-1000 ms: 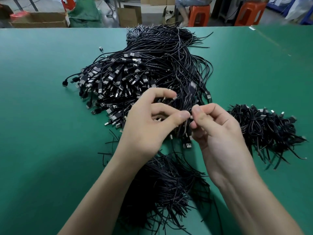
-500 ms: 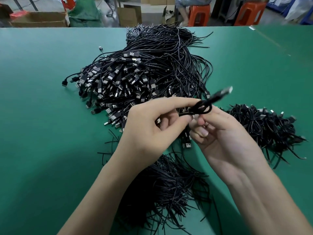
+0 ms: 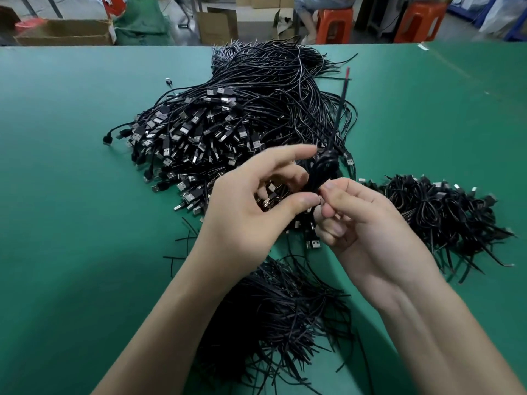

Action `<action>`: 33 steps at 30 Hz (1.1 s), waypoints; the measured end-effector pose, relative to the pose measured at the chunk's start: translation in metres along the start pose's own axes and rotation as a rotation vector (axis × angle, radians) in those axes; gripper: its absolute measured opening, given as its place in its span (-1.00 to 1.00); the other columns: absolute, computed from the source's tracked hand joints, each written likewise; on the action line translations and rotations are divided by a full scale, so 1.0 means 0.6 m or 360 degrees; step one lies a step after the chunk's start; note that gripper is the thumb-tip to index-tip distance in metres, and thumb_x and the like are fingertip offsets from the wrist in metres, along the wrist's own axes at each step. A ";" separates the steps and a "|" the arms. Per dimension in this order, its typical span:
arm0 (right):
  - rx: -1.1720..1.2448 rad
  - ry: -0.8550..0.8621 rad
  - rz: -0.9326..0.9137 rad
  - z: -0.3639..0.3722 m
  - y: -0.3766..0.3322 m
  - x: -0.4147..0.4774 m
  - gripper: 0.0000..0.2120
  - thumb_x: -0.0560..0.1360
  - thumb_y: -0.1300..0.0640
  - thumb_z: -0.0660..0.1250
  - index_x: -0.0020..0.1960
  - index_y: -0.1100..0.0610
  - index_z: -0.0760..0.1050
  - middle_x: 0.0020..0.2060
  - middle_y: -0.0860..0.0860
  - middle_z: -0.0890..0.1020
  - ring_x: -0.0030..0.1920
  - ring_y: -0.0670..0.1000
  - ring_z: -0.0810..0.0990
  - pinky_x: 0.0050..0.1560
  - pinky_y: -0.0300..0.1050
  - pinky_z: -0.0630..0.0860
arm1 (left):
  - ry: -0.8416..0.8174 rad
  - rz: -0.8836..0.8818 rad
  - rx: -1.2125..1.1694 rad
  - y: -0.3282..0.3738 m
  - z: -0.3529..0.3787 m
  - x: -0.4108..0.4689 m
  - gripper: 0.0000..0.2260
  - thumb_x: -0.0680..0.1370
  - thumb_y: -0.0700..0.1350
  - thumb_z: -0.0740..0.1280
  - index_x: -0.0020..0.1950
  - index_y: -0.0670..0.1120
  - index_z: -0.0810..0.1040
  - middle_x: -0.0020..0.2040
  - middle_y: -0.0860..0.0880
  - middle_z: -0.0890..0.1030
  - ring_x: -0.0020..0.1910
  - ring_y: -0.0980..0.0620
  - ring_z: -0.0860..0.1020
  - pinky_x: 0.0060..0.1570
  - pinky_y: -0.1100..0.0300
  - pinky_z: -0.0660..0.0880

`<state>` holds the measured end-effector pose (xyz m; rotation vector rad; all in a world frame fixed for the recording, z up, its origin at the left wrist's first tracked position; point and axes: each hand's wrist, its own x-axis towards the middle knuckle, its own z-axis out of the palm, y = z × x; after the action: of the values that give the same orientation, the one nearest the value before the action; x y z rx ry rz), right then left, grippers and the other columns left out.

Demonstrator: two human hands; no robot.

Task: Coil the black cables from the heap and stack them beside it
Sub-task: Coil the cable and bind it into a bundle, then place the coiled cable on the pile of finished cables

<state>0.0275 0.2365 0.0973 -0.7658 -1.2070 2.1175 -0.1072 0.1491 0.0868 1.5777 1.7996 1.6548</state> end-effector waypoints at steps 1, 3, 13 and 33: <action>0.0064 -0.0021 0.0067 -0.001 -0.001 0.001 -0.86 0.36 0.16 0.41 -0.36 0.07 0.54 -0.46 -0.03 0.47 -0.50 -0.12 0.29 -0.49 -0.31 0.27 | -0.0030 0.0113 0.0096 0.002 -0.002 0.000 -0.69 0.54 -0.21 0.51 0.26 0.00 0.67 0.03 0.11 0.70 0.09 0.06 0.65 0.07 0.17 0.52; 0.0236 -0.0069 0.0210 -0.004 0.000 0.005 -0.93 0.30 0.23 0.38 -0.29 0.13 0.50 -0.46 -0.03 0.42 -0.51 -0.14 0.26 -0.53 -0.32 0.19 | -0.0078 0.0341 0.0288 0.003 -0.007 0.002 -0.74 0.56 -0.25 0.49 0.18 0.04 0.69 0.06 0.09 0.68 0.13 0.01 0.62 0.16 0.07 0.52; 0.0394 0.0003 0.0423 -0.002 0.008 0.007 -0.87 0.37 0.19 0.46 -0.19 0.15 0.51 -0.46 -0.05 0.36 -0.51 -0.13 0.21 -0.56 -0.30 0.18 | -0.0119 0.0589 0.0508 -0.009 -0.023 0.001 -0.71 0.58 -0.36 0.44 0.10 0.01 0.75 -0.05 0.01 0.60 -0.07 0.02 0.59 -0.13 0.18 0.51; -0.2274 0.0780 -0.0381 -0.132 -0.026 0.046 -0.68 0.57 0.00 0.39 0.28 0.08 0.57 0.11 0.07 0.61 0.12 0.11 0.59 0.21 0.06 0.50 | -0.0181 -0.0220 0.0898 -0.058 -0.034 -0.002 -0.73 0.65 -0.09 0.37 0.34 0.08 0.63 0.26 0.24 0.51 0.31 0.30 0.34 0.24 0.66 0.05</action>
<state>0.0689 0.3063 0.0719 -1.4494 -2.2429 0.5139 -0.1409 0.1442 0.0646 1.6519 2.3833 1.0192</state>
